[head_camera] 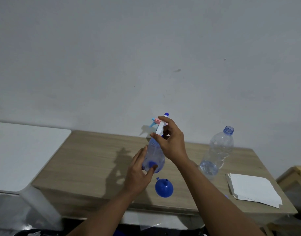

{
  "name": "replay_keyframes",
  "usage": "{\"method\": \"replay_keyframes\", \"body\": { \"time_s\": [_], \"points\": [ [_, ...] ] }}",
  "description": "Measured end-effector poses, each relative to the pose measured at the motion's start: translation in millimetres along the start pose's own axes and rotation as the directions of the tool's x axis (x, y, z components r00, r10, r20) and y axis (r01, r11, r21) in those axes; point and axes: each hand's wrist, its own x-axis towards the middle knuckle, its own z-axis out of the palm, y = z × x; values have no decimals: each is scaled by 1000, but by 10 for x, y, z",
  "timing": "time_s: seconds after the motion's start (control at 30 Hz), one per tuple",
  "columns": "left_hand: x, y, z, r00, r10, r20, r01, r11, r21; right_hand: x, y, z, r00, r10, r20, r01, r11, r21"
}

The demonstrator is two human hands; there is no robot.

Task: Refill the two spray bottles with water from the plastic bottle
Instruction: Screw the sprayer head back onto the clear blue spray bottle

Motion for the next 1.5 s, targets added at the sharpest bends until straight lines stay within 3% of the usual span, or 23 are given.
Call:
{"method": "replay_keyframes", "body": {
  "time_s": [0.27,0.5,0.63,0.7,0.8,0.87,0.97,1.07,1.17,1.33,1.5],
  "points": [
    [68,-29,-40,1000,-2,31,2,1000,2,37,66,17,1000,7,-6,-7,999,42],
    [130,-38,-35,999,30,20,-30,1000,-5,-35,113,106,990,74,-118,-63,993,96],
    [119,-137,7,993,73,91,-75,997,19,3,170,130,969,187,-161,-151,966,210],
    [76,-237,-35,989,32,144,-44,996,79,67,237,38,945,266,-191,-222,949,225],
    [-23,-555,-162,980,-145,135,113,970,215,108,346,-118,940,319,-120,-292,936,198],
    [-83,-781,-250,936,-307,170,226,899,376,83,429,-202,942,329,-73,-317,938,138],
    [-220,-1083,-352,780,-582,230,310,679,665,-20,564,-299,926,377,-16,-376,925,50],
    [-337,-1319,-404,650,-719,246,327,557,764,-136,707,-351,908,418,36,-418,908,20],
    [-384,-1423,-382,571,-765,297,269,517,813,-205,817,-353,907,411,94,-411,911,-18],
    [-335,-1443,-346,498,-805,324,248,490,836,-218,894,-302,895,412,171,-401,911,-97],
    [-287,-1437,-372,465,-814,349,240,495,835,-178,948,-221,837,502,217,-471,864,-181]
  ]
}}
